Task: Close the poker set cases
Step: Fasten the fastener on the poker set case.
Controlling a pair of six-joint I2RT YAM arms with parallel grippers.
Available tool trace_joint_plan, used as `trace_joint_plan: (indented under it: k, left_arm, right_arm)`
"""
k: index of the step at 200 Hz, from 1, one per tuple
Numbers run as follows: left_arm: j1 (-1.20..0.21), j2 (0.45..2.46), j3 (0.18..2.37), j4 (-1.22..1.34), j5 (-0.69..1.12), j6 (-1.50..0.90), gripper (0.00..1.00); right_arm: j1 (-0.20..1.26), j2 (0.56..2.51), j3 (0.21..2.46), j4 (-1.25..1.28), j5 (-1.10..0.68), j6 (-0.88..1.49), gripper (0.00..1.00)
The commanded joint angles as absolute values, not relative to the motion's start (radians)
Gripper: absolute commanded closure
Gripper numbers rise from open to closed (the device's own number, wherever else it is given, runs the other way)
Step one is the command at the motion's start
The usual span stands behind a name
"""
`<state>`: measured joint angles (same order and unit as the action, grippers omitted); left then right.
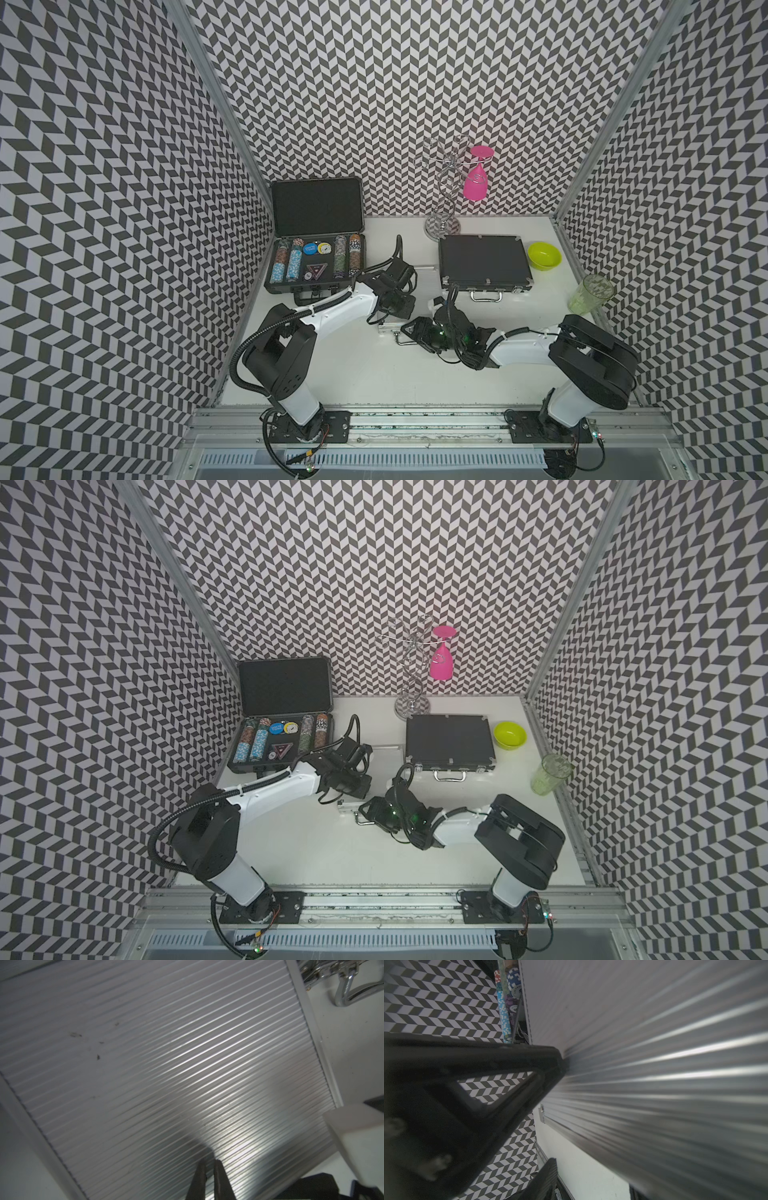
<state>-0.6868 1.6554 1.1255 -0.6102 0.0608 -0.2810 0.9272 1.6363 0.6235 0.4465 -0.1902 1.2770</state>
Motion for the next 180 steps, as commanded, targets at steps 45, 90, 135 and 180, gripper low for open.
trace_joint_plan:
  k: [45, 90, 135, 180]
  left_arm:
    - [-0.687, 1.689, 1.052, -0.722, 0.077, -0.283, 0.87]
    - [-0.687, 1.688, 1.039, -0.71, 0.081, -0.285, 0.87]
    - [-0.68, 1.677, 1.015, -0.698, 0.087, -0.284, 0.87]
    - [-0.676, 1.675, 1.006, -0.685, 0.106, -0.285, 0.87]
  right_arm:
    - [0.932, 1.663, 0.656, 0.522, -0.161, 1.297, 0.44]
    - [0.933, 1.644, 0.674, 0.469, -0.097, 1.285, 0.44]
    - [0.93, 1.629, 0.673, 0.481, -0.056, 1.292, 0.44]
    - [0.927, 1.616, 0.679, 0.508, -0.037, 1.292, 0.44]
